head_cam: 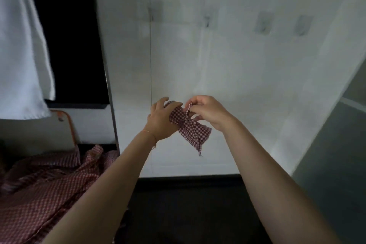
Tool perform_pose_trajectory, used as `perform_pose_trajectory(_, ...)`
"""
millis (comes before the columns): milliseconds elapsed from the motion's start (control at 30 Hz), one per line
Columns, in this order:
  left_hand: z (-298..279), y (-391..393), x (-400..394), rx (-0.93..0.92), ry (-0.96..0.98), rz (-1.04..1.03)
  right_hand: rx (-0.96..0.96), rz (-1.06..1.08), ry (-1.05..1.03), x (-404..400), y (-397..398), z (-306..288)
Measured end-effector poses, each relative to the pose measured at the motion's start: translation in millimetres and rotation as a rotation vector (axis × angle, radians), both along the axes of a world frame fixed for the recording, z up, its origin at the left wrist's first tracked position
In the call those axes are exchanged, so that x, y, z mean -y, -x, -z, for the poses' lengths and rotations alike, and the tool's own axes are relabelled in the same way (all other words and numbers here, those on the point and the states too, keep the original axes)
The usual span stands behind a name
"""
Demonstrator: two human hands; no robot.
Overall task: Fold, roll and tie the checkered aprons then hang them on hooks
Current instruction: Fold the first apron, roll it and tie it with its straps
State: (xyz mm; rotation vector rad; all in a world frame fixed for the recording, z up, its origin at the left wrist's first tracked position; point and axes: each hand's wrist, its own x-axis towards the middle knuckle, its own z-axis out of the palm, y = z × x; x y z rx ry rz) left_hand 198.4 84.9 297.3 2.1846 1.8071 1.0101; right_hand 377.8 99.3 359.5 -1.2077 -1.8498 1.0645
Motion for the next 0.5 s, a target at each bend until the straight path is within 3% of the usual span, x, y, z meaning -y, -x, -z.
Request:
perform_pose_trajectory(133, -59, 23, 2, 0.495, 0.101, 0.059, -0.157, -0.029, -0.044, -4, 20, -54)
perform_pose_trajectory(300, -84, 53, -4, 0.584, 0.086, 0.061, -0.182, 0.065, -0.138, -10, 40, -91)
perform_pose_trajectory(500, -125, 72, -1, 0.753, -0.180, 0.000, -0.013, 0.165, -0.221, -22, 73, -133)
